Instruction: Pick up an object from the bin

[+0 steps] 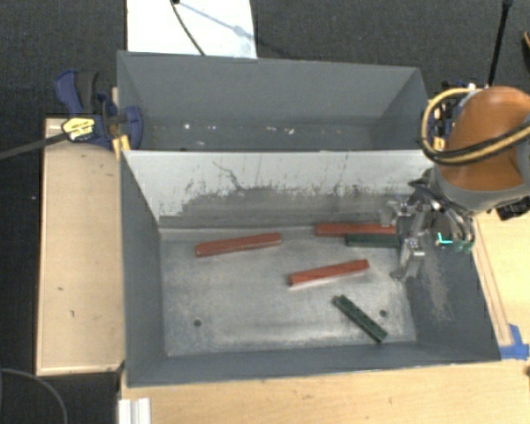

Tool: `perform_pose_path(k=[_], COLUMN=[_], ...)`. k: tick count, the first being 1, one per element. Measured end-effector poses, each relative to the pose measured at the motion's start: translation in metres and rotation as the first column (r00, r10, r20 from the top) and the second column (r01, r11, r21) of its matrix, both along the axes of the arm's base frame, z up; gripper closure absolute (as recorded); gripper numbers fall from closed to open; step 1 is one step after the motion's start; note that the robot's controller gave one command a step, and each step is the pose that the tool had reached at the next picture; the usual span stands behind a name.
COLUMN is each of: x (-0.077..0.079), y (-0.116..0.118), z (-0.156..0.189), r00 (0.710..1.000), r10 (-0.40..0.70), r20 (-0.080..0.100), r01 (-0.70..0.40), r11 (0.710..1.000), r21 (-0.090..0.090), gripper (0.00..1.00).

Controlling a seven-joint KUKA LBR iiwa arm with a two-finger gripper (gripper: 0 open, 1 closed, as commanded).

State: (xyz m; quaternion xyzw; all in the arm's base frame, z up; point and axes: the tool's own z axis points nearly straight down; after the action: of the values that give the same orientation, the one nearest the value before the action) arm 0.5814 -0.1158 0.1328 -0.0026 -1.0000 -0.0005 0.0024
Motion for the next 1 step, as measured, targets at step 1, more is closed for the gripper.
perform_pose_path(k=[1], x=[-0.0018], y=[0.0555], z=[-0.0639], r00=[0.987], r10=[0.160], r20=[0.004], r01=[-0.160], r11=[0.987], r21=[0.002], gripper=[0.00])
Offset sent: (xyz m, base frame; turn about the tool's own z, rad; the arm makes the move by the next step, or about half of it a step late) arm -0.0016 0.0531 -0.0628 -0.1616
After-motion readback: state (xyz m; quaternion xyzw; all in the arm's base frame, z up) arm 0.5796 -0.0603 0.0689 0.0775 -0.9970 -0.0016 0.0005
